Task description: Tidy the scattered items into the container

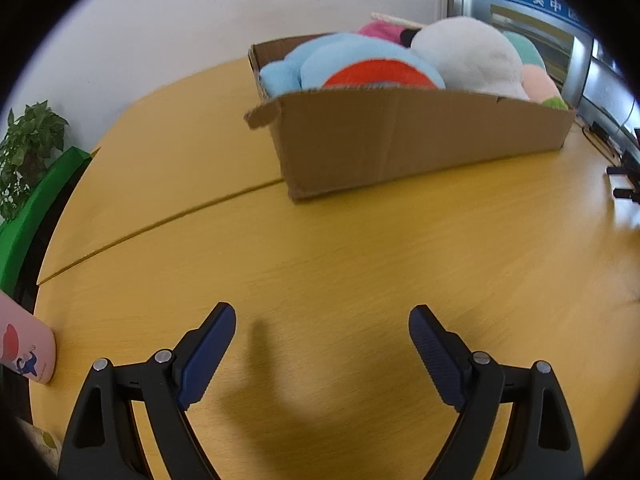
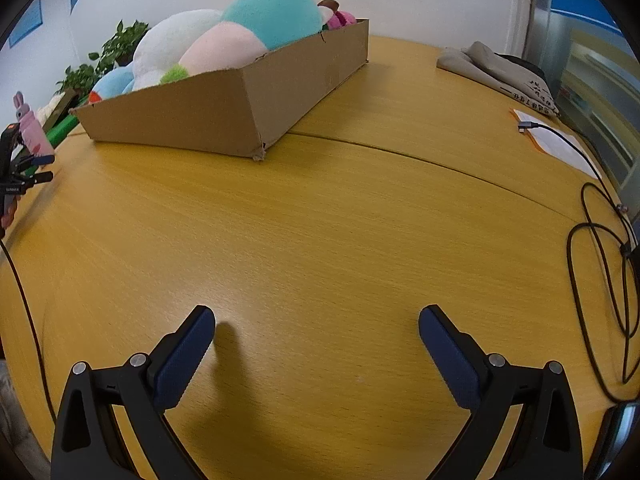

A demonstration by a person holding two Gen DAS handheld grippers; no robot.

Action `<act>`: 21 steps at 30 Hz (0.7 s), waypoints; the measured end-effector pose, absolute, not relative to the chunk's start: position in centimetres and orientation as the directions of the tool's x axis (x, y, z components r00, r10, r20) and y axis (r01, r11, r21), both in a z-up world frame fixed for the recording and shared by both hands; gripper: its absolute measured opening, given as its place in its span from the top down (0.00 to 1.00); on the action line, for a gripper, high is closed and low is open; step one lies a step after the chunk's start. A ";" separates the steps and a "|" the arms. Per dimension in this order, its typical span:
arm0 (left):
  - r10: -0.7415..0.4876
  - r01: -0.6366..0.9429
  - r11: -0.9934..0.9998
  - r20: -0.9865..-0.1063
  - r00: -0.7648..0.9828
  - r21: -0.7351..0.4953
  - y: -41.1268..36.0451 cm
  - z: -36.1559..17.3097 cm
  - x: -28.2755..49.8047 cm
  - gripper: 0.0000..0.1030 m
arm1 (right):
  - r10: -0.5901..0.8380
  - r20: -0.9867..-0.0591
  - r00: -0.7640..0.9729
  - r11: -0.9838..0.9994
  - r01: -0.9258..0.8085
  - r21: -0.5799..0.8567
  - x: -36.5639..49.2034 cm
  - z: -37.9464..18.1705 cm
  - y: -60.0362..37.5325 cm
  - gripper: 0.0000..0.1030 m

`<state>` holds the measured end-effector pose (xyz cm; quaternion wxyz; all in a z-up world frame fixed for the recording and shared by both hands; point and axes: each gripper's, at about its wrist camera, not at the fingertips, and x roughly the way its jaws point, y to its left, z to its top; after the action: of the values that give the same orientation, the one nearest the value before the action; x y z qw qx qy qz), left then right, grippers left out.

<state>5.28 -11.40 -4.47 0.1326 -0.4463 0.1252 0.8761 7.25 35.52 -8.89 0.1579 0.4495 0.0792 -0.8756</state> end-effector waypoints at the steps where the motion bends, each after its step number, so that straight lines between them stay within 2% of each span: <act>1: 0.129 -0.361 -0.927 -0.821 -0.556 0.099 -11.7 -4.8 4.9 0.11 | -0.212 -0.812 -0.544 -0.928 0.373 -0.007 7.0 -8.9 35.6 0.00; 4: 0.222 -0.389 -0.921 -0.826 -0.519 -0.004 -13.6 -5.5 3.4 0.01 | -0.245 -0.801 -0.545 -0.907 0.422 -0.010 5.8 -9.1 36.5 0.00; 21: 0.210 -0.365 -0.931 -0.812 -0.545 0.005 -14.1 -5.6 -0.4 0.00 | -0.314 -0.801 -0.509 -0.837 0.547 -0.019 3.1 -9.6 39.2 0.00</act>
<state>-0.38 -14.14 -5.58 0.1644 -0.4476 0.0868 0.8747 3.07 39.19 -9.56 0.2509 0.4271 0.1361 -0.8580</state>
